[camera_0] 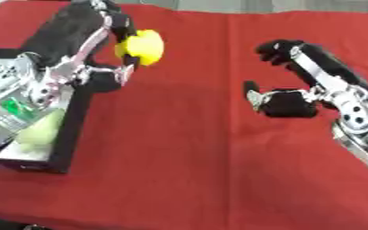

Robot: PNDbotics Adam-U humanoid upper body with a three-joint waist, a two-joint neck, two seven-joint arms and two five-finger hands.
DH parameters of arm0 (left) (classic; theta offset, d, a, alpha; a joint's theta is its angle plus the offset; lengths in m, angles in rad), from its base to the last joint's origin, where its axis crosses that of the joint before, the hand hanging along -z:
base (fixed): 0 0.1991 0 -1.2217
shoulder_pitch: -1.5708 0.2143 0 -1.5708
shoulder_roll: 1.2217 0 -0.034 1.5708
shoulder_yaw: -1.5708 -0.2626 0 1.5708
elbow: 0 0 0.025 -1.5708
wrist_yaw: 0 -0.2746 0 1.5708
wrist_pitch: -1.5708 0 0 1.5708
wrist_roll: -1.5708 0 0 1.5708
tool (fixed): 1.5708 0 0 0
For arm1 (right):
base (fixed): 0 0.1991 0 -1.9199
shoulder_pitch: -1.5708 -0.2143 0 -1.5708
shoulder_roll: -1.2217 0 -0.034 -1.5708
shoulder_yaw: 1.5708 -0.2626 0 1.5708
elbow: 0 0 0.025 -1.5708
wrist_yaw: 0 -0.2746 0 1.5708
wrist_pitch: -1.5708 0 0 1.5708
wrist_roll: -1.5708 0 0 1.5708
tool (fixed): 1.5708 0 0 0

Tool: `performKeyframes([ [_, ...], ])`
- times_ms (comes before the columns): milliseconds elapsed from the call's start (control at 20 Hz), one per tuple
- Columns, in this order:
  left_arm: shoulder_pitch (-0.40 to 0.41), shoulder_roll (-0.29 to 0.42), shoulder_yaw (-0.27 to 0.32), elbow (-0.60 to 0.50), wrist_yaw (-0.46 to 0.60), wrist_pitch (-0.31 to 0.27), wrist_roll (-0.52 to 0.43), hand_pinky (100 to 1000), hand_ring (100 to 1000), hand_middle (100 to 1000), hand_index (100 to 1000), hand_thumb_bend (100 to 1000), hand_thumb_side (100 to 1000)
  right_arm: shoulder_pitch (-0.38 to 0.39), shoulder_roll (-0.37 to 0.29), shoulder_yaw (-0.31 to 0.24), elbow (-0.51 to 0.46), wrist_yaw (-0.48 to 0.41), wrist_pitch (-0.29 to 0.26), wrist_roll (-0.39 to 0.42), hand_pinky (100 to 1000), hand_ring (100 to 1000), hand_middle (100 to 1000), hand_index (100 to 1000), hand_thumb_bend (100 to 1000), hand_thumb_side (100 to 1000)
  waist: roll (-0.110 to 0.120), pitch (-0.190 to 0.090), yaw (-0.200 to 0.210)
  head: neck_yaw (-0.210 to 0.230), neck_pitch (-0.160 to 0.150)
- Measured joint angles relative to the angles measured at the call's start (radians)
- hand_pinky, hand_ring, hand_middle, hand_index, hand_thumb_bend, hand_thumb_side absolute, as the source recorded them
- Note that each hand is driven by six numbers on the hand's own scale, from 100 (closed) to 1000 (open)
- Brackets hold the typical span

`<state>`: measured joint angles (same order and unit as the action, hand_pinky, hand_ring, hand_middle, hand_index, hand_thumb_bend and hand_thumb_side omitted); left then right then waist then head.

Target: Pick up the objects with one hand, pass them to the other hand, and then place them into the box on the other side of the table.

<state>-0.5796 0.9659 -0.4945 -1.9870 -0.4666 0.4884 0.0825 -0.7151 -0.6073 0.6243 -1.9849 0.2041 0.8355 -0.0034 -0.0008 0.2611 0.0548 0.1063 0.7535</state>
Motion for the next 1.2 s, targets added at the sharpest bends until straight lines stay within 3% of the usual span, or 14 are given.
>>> performKeyframes([
  [100,0.049,0.026,0.039,0.000,0.025,0.015,0.038,728,603,435,412,100,100,0.015,-0.014,-0.014,0.000,-0.012,-0.011,-0.033,865,842,762,834,188,188,0.000,0.000,0.000,0.003,0.000],
  [500,0.218,0.091,0.157,0.000,0.100,0.058,0.173,729,601,433,411,100,111,0.039,-0.047,-0.057,0.000,-0.054,-0.053,-0.130,861,836,757,828,225,175,0.000,0.000,0.002,0.046,0.000],
  [1200,0.355,0.106,0.232,0.001,0.173,0.127,0.277,730,598,434,414,100,169,0.074,-0.067,-0.107,0.000,-0.079,-0.078,-0.211,859,834,755,825,231,176,-0.001,0.000,0.014,0.168,-0.018],
])
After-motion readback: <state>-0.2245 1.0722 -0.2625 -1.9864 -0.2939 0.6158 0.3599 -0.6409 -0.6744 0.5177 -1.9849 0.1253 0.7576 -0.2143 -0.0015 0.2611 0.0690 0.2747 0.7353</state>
